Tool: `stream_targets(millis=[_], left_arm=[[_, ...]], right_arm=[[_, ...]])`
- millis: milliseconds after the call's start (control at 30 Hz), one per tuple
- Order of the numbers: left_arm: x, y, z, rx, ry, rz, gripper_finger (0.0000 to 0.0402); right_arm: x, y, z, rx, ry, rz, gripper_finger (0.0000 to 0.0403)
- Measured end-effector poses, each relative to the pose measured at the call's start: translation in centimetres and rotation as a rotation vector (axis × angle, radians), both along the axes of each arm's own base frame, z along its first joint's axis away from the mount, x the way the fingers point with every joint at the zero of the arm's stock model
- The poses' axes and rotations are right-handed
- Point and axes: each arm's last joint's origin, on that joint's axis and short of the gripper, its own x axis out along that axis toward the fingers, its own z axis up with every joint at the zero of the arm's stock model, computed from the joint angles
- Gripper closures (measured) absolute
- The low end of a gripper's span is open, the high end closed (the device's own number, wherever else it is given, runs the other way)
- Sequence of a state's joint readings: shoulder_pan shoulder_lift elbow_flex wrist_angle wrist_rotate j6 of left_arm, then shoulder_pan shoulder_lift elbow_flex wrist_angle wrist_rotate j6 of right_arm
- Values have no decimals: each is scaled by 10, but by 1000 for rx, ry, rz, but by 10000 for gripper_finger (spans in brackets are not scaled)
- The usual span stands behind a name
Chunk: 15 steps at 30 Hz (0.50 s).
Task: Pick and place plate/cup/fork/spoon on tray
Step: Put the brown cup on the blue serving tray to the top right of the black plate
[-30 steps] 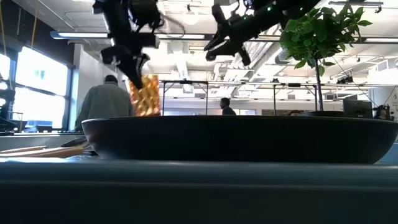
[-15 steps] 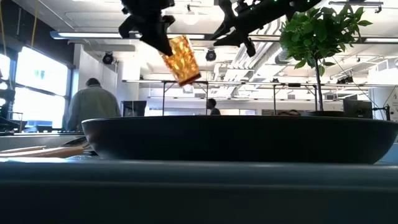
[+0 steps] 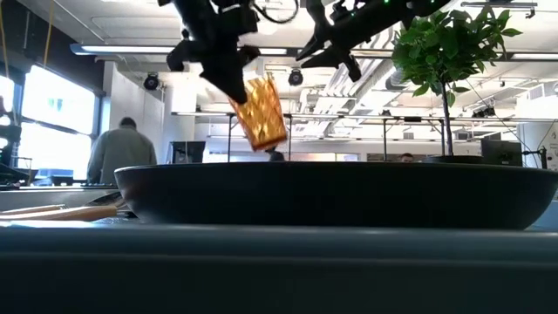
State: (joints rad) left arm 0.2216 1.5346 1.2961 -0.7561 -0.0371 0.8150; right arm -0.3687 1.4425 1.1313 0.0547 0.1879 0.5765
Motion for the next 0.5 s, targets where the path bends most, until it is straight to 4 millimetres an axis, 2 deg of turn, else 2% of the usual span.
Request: stream_targets(millis=[267,500], left_arm=[[21,-11,-37,-25,126,-43,394],[32,-12,-62,-37,204,-51,394]], right_arm=[[0,1,-3,34,18,-2,324],[0,1,-4,36,22,-1,324]])
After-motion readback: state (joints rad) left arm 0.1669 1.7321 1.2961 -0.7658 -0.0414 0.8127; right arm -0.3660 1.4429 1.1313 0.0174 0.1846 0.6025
